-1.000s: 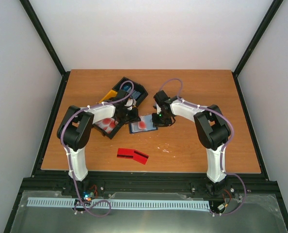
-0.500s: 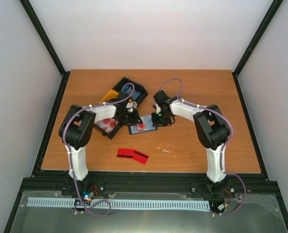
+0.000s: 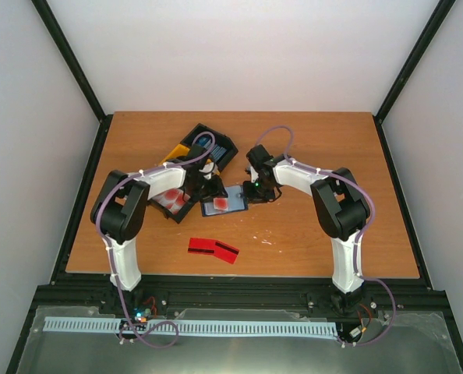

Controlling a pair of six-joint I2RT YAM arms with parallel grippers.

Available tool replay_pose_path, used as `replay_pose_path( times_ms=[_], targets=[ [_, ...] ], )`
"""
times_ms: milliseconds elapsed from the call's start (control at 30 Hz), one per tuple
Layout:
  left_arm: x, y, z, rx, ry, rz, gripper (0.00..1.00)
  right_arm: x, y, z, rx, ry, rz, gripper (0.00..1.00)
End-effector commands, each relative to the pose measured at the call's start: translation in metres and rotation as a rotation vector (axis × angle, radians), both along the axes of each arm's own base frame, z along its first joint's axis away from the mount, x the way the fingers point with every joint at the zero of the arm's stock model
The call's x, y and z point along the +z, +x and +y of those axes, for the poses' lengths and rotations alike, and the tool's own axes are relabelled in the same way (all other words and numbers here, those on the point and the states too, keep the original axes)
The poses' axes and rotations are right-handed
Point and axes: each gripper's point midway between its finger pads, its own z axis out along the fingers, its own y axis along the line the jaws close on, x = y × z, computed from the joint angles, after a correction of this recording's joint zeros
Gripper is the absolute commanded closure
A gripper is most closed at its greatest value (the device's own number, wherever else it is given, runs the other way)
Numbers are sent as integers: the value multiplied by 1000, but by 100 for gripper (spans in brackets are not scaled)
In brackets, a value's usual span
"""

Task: Put the credit cards into the card holder
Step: Insert the credit card into the card holder.

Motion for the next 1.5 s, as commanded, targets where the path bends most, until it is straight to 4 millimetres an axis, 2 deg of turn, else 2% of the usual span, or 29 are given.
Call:
replay_pose_path(
  times_ms=[0, 233, 333, 567, 700, 900, 1000, 1267, 1367, 1467],
  targets=[
    [8, -9, 6, 28, 41, 16, 56, -70, -46, -14, 30, -122, 171, 75],
    [8, -10, 11, 53, 68, 23, 58, -59, -47, 3, 61, -26, 169, 75],
    [8, -12, 17, 76, 88, 17, 58, -58, -45, 1, 57, -40, 158, 74],
    [8, -18, 11, 63, 78, 36, 56, -58, -44, -4, 52, -68, 150, 74],
    [5, -24, 15, 72, 108, 48, 55, -57, -45, -4, 52, -70, 148, 74],
    [1, -24, 11, 88, 90, 44, 64, -56, -49, 0, 70, -58, 152, 76],
    [0, -23, 8, 101, 72, 28, 65, -55, -55, 4, 85, -32, 163, 81],
    [-6, -19, -6, 65, 23, 19, 56, -60, -61, -1, 85, -63, 169, 82],
    [-12, -24, 3, 76, 83, 41, 53, -58, -58, -3, 76, -76, 156, 81],
    [-8, -26, 15, 97, 140, 28, 48, -56, -56, -3, 69, -76, 151, 81]
  ],
)
